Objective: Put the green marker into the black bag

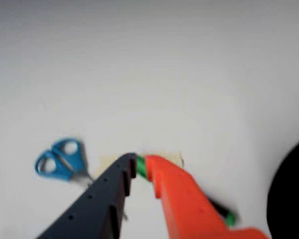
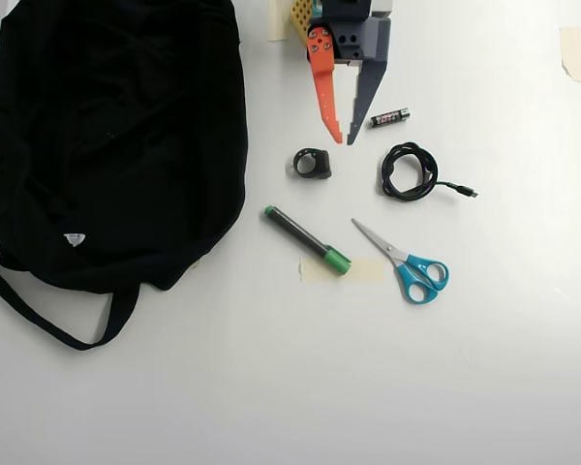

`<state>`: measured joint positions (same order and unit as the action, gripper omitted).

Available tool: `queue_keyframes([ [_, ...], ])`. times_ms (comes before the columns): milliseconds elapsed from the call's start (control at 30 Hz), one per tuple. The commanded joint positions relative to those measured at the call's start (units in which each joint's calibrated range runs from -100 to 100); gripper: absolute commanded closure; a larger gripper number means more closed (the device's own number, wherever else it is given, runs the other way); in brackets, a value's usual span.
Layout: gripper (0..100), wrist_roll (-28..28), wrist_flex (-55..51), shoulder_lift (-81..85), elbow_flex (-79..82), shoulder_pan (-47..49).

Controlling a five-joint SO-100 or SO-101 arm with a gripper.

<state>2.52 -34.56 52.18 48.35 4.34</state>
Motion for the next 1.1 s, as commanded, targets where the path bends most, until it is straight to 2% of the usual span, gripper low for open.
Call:
queue_keyframes([
  [0,98,-0.3,2.1,-5.3,-8.3,1.3],
  [733,98,-0.3,14.6,-30.0,-30.6,2.0],
  [1067,98,-0.3,16.1,-40.8,-41.8,2.0],
])
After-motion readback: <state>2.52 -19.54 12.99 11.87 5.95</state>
